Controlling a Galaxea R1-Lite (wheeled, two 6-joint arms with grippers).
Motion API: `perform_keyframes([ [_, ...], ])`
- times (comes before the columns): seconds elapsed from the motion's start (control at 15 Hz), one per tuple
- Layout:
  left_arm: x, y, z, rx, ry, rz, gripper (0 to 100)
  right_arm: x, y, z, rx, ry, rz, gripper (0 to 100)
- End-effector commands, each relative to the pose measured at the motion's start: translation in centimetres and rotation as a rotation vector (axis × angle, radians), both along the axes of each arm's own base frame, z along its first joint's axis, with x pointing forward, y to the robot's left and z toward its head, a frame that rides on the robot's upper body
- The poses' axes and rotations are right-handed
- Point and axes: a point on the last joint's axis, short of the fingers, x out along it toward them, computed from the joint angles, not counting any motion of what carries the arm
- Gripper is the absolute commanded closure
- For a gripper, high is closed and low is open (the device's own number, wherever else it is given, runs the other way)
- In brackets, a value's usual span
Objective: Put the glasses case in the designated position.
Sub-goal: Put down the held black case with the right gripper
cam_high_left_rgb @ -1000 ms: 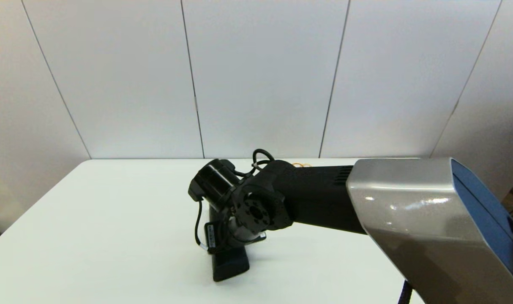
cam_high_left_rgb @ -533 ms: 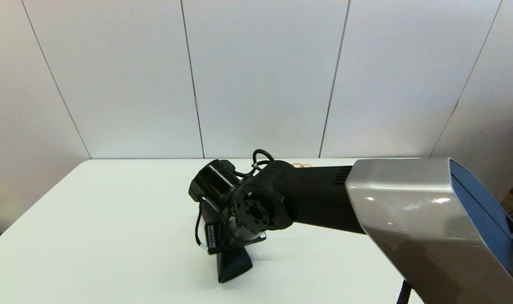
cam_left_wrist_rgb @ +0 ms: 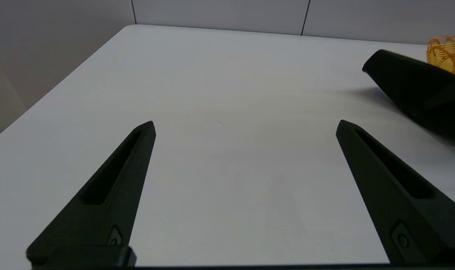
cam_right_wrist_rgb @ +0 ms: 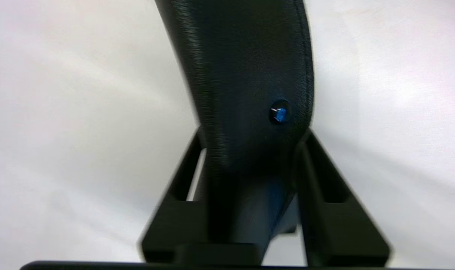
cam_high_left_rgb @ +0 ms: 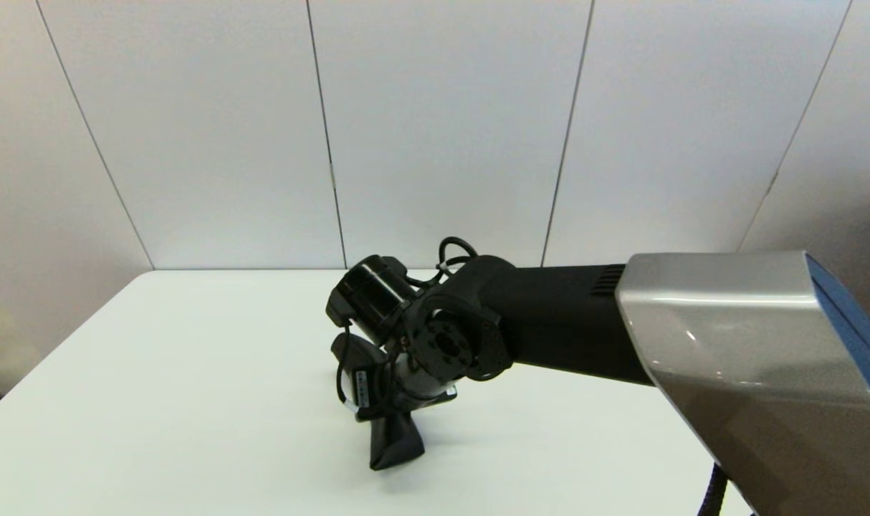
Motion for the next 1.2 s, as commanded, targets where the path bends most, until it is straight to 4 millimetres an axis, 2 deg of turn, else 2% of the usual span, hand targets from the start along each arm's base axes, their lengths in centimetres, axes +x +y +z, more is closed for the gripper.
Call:
perform_keyframes([
  [0.07, 0.0, 0.0, 0.0, 0.000, 0.001, 0.002, 0, -0.3, -1.2, 2.3, 0.021, -0.017, -0.012, 100],
  [0.33, 0.0, 0.0, 0.0, 0.000, 0.001, 0.000, 0, 0.1, -3.4, 4.9, 0.031, -0.051, -0.021, 100],
  [0.6, 0.0, 0.0, 0.0, 0.000, 0.001, 0.002, 0, 0.5, -6.6, 7.4, 0.022, -0.087, -0.037, 100],
  [0.67, 0.0, 0.0, 0.0, 0.000, 0.001, 0.000, 0, 0.8, -7.9, 8.4, 0.028, -0.111, -0.046, 100],
  [0.87, 0.0, 0.0, 0.0, 0.000, 0.001, 0.000, 0, 1.4, -11.0, 9.9, 0.003, -0.150, -0.059, 100],
  [1.0, 0.0, 0.0, 0.0, 0.000, 0.001, 0.002, 0, 2.7, -14.5, 10.3, -0.042, -0.172, -0.082, 100],
  [1.2, 0.0, 0.0, 0.0, 0.000, 0.001, 0.000, 0, 4.4, -18.0, 10.5, -0.076, -0.190, -0.138, 100],
])
